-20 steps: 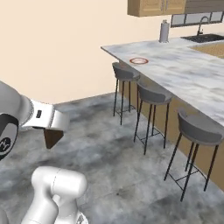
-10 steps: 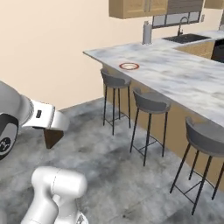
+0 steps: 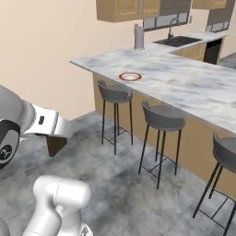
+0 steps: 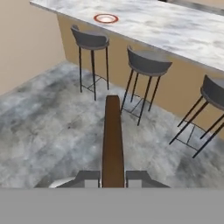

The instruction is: Start the toaster. Once the lever pops up, take the bread to the plate on the dining counter.

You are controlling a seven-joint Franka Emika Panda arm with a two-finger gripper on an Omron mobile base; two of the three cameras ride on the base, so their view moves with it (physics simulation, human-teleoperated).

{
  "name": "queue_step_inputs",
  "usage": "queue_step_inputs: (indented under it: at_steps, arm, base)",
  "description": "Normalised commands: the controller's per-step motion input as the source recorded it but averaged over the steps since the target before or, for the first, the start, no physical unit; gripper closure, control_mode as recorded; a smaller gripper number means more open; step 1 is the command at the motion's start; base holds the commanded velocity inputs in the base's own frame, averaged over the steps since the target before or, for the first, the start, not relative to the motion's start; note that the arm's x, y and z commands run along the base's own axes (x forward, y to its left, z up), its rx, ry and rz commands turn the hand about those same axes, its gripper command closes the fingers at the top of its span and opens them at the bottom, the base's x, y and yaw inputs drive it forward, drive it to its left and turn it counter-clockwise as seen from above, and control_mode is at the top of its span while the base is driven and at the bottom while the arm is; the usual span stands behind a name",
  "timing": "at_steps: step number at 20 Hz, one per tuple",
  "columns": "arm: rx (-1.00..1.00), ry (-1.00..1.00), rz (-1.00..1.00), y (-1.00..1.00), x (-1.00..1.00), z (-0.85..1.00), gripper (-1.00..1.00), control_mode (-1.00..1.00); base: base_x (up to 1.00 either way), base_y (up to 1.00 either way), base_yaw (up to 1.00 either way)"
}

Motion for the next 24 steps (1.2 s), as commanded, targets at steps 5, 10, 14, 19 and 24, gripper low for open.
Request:
queue_step_inputs:
  at_steps: [5,10,14,19,24]
  arm:
    - [0.0,0.0,0.0,0.0,0.0,0.0,1.0,1.0]
    - [0.0,0.0,0.0,0.0,0.0,0.0,1.0,1.0]
    - [0.0,0.0,0.0,0.0,0.0,0.0,1.0,1.0]
    - [0.0,0.0,0.0,0.0,0.0,0.0,1.0,1.0]
    - [0.0,0.0,0.0,0.0,0.0,0.0,1.0,1.0]
  base:
    - [0.61,0.79,-0.34]
    - [0.52,0.82,-0.35]
    - [0.47,0.7,-0.34]
    - [0.48,0.6,-0.36]
    - [0.48,0.55,-0.37]
